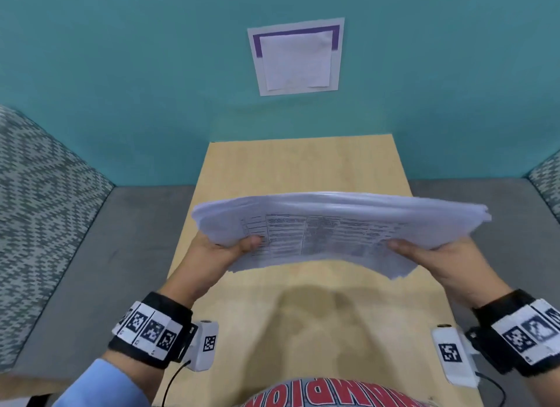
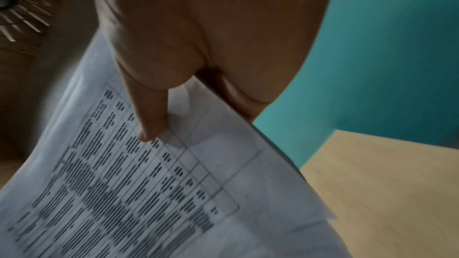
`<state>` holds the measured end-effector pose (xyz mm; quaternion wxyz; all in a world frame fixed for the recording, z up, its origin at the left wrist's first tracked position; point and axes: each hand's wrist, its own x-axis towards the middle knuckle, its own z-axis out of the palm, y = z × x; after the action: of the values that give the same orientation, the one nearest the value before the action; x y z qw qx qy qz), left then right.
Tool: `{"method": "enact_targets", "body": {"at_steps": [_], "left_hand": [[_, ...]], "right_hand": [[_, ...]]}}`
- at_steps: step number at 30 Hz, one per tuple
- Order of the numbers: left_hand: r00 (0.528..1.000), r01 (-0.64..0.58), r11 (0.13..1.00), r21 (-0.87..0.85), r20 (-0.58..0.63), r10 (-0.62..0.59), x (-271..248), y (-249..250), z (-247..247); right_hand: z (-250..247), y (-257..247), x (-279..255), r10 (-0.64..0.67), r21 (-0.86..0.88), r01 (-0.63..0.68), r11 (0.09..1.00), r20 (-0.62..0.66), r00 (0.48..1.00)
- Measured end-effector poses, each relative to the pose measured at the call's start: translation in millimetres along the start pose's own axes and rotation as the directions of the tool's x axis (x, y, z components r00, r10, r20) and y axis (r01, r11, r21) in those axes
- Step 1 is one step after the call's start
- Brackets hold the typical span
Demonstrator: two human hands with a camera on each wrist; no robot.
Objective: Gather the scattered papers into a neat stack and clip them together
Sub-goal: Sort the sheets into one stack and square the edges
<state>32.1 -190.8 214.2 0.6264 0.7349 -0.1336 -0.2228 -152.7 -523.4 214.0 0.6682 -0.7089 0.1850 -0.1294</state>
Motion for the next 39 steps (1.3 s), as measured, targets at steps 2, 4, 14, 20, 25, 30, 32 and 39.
{"method": "enact_targets", "body": {"at_steps": [2,4,14,20,25,30,32,39], "left_hand": [[1.000,0.023,1.000,0.002,-0.008,-0.023,4,-20,2],[0.997,0.082,0.996,0.037,-0.001,-0.082,10,-54,6],[0.978,0.193,0.958,0.212,0.033,-0.204,24,-159,5],[0.998,0.049,0.977,0.207,0.031,-0.056,23,-148,-5],[0.971,0.148,0.957,0.251,0.148,-0.189,14,-165,-8],[0.974,0.142,0.964,0.223,0.142,-0.176,16,-158,-8],[0.972,0.135,0.959,0.248,0.153,-0.177,17,-158,-8],[0.986,0.041,0.892,0.451,0.127,-0.110,17,-125,-1]], "right_hand": [[1,16,-1,0.035,-0.067,-0.038,0.997,-0.040,0.999],[8,45,-4,0.113,-0.133,-0.117,0.984,-0.038,0.993],[28,153,-4,0.348,-0.335,-0.361,0.871,-0.100,0.932],[21,133,-7,0.276,-0.317,-0.272,0.908,-0.034,0.961],[15,146,-10,0.277,-0.356,-0.243,0.902,0.046,0.960],[20,135,-3,0.276,-0.332,-0.244,0.911,0.054,0.960],[20,130,-1,0.287,-0.362,-0.246,0.899,0.064,0.956],[0,110,11,0.218,-0.718,-0.191,0.669,-0.056,0.974]]}}
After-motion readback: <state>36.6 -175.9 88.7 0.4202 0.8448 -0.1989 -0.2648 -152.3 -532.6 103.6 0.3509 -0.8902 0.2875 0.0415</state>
